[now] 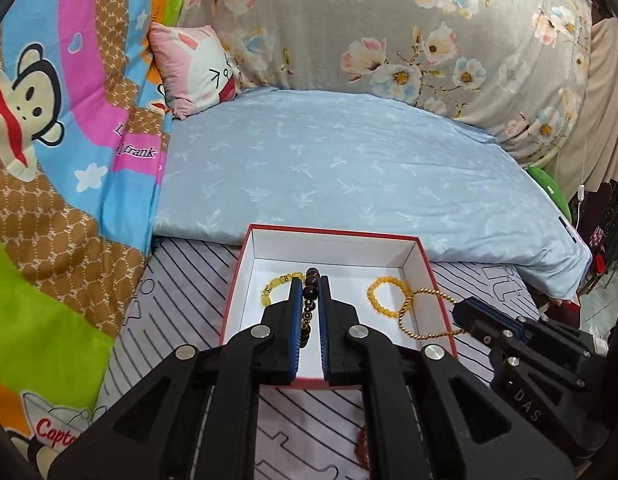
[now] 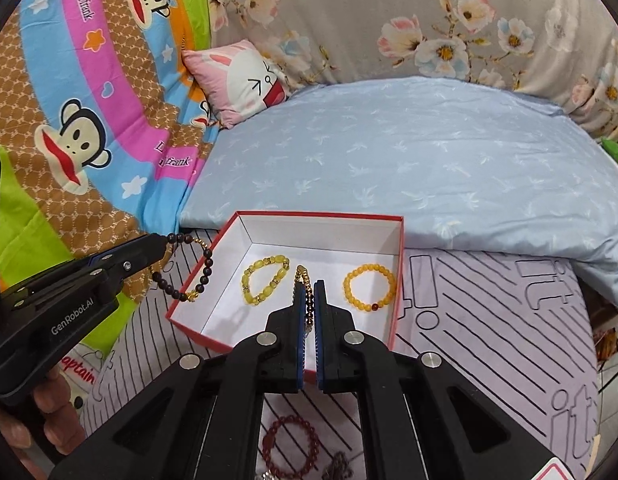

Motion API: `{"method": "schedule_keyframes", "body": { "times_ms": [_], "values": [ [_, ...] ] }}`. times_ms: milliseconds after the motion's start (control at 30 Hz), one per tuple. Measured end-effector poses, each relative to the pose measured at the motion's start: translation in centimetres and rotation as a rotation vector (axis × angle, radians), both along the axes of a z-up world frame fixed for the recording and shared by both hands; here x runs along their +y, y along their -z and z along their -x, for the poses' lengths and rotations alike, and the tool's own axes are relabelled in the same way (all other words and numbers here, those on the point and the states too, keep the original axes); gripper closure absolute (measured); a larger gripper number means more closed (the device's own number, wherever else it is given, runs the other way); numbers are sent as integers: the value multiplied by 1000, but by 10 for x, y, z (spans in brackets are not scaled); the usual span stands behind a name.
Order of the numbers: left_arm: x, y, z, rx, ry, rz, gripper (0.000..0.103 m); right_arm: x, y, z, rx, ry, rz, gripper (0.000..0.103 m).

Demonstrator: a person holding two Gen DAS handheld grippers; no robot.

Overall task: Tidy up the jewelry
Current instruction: 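Carry both held bracelets over into the red box, then open both tools to release the bracelets in the red box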

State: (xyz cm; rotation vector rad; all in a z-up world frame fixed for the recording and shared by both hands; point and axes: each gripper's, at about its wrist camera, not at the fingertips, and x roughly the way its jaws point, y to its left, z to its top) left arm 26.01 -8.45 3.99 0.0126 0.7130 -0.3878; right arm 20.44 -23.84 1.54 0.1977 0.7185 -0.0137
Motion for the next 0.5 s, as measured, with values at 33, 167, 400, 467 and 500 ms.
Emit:
{"method": "schedule_keyframes", "body": {
  "times_ms": [33, 167, 400, 467, 500],
  "values": [
    [-2, 4, -5, 5, -3, -6, 96, -1, 6, -5, 10, -2, -8, 99],
    [-9, 26, -18, 44, 3, -28, 96, 0, 27, -19, 50, -6, -16, 99],
    [-19, 50, -29, 65, -5, -71, 95, 2, 47, -29, 79, -5, 3, 92],
    [-19, 58, -31, 67, -42, -107, 77, 3, 47, -27, 72, 12, 32, 80],
    [-18, 59, -31, 64, -56, -112, 60, 3, 47, -25, 67, 20, 42, 71]
  ]
}}
